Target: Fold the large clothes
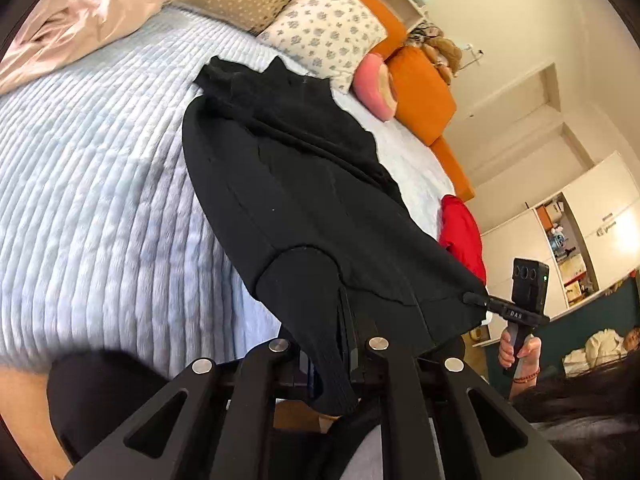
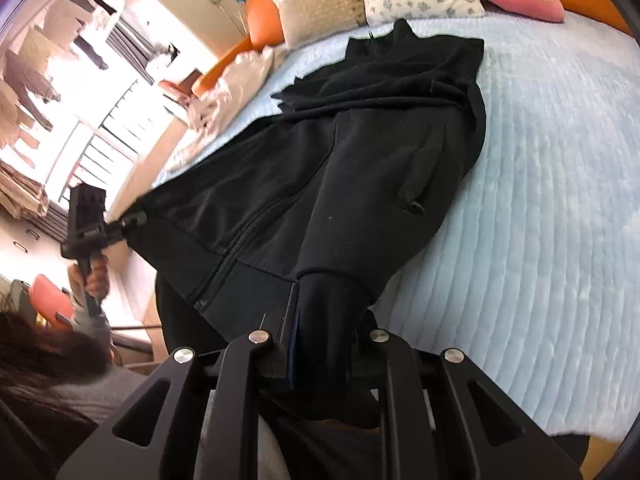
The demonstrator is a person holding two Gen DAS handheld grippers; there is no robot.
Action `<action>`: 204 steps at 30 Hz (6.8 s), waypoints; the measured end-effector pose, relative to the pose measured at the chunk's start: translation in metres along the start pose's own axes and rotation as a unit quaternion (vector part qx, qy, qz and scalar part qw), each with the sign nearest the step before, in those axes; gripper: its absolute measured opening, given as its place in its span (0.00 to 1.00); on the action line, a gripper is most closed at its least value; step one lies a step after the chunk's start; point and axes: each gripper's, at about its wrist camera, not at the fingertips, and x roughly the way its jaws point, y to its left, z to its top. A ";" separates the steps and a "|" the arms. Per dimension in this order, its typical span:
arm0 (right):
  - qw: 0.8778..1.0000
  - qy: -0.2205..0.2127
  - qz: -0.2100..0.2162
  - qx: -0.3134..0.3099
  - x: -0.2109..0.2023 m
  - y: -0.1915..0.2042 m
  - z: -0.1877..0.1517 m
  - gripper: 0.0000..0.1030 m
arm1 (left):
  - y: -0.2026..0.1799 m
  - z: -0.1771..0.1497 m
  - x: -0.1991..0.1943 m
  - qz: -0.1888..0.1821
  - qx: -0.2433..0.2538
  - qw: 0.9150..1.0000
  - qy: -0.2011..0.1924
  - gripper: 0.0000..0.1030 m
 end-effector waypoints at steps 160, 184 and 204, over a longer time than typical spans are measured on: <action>0.952 0.003 -0.307 -0.001 0.185 -0.183 0.393 0.12 | 0.091 0.356 0.284 0.271 0.033 0.962 -0.019 0.79; 0.934 -0.070 -0.349 -0.029 0.156 -0.159 0.360 0.67 | 0.076 0.331 0.263 0.251 0.042 0.967 -0.032 0.89; 0.963 -0.098 -0.231 -0.094 0.202 -0.007 0.318 0.73 | 0.166 0.205 0.198 -0.042 -0.295 0.947 -0.119 0.91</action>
